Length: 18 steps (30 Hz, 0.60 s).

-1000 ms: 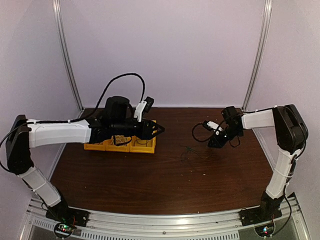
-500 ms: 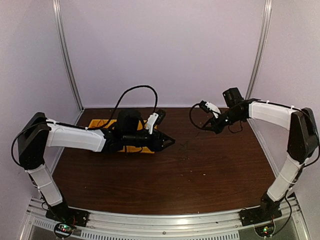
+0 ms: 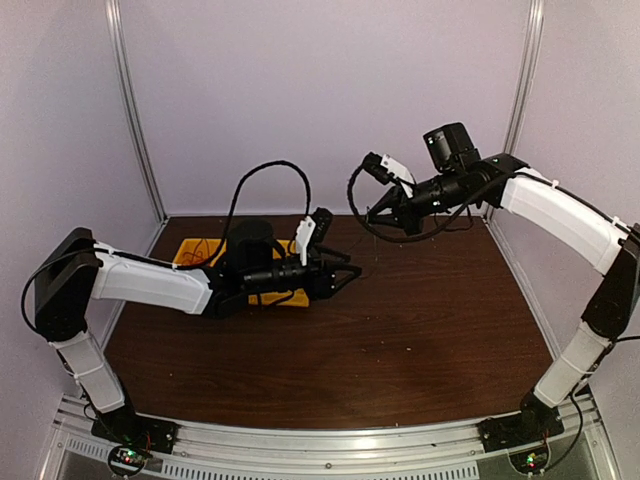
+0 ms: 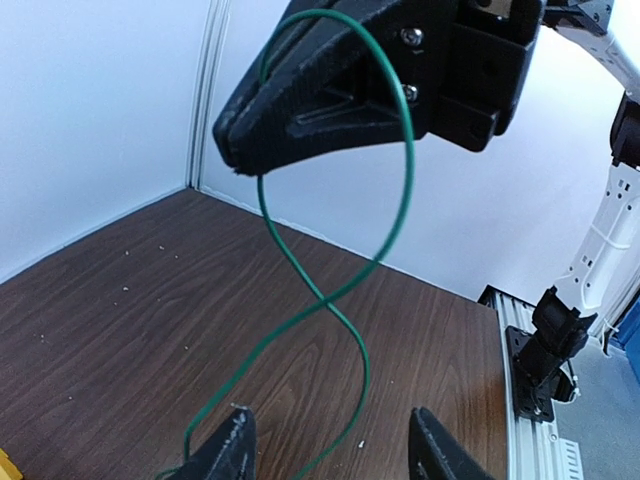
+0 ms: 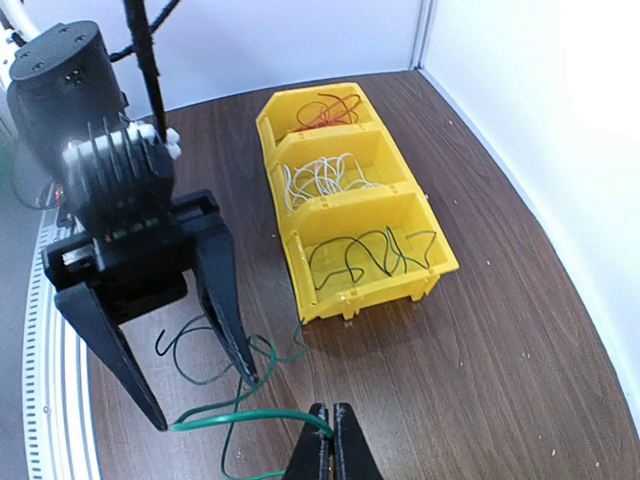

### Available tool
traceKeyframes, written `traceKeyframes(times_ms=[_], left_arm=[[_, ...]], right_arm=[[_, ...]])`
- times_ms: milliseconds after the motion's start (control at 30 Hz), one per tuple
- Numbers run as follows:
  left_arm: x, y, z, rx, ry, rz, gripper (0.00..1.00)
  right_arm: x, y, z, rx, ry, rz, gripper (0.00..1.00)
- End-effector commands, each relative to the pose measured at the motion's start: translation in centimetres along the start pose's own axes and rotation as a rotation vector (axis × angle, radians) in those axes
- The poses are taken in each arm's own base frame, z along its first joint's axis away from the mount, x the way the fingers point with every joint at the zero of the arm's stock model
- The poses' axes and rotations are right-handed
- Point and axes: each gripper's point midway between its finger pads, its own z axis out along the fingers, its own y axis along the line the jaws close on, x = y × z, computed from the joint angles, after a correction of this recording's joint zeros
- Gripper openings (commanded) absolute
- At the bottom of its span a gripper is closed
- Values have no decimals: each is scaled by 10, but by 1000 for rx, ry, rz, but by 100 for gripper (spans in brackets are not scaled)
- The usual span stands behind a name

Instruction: Untangle the cables

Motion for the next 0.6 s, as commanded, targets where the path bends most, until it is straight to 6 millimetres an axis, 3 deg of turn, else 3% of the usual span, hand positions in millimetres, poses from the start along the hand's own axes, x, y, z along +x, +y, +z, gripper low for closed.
traceKeyframes(times_ms=[0, 100, 300, 367, 467, 567], left_arm=[[-36, -9, -3, -9, -131, 102, 53], [-34, -3, -4, -39, -142, 100, 47], [-33, 4, -16, -96, -178, 98, 27], [-34, 7, -19, -116, -191, 98, 29], [-33, 11, -17, -135, -183, 87, 41], [-34, 15, -14, -146, -190, 63, 44]], right_arm=[[-13, 21, 12, -83, 9, -30, 0], [-25, 26, 18, -105, -1, -44, 0], [-34, 27, 26, -134, -8, -37, 0], [-34, 27, 29, -147, -10, -29, 0], [-35, 30, 35, -173, -16, -20, 0], [-36, 33, 42, -188, -12, -15, 0]])
